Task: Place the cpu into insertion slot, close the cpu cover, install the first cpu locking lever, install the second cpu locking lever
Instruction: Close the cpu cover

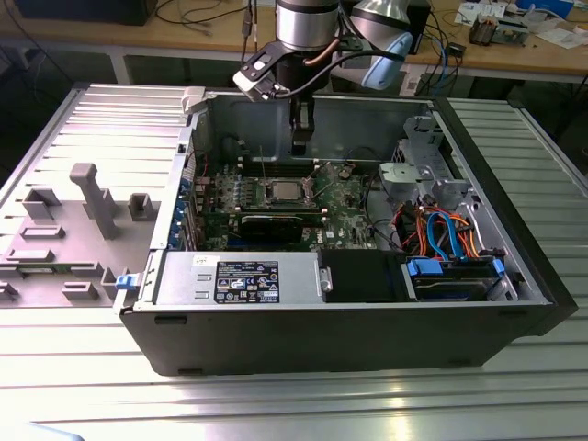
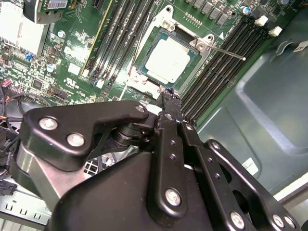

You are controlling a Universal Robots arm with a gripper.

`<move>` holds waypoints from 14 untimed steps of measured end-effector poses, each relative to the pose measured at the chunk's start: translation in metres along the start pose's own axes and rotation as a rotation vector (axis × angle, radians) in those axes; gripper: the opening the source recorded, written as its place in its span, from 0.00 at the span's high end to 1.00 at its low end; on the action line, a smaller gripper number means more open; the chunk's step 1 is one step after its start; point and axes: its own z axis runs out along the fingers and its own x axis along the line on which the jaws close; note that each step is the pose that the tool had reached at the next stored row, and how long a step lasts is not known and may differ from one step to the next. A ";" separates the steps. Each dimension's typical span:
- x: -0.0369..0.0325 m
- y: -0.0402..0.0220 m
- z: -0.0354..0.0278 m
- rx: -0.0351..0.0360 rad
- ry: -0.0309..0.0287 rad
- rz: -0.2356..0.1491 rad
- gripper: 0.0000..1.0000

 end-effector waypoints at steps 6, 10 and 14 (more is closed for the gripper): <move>0.0000 0.0000 0.0000 0.0000 0.0000 0.000 0.89; 0.0000 0.0000 0.0000 0.0002 0.0000 0.000 0.89; -0.0002 0.0213 0.0033 0.0004 0.0000 0.000 0.89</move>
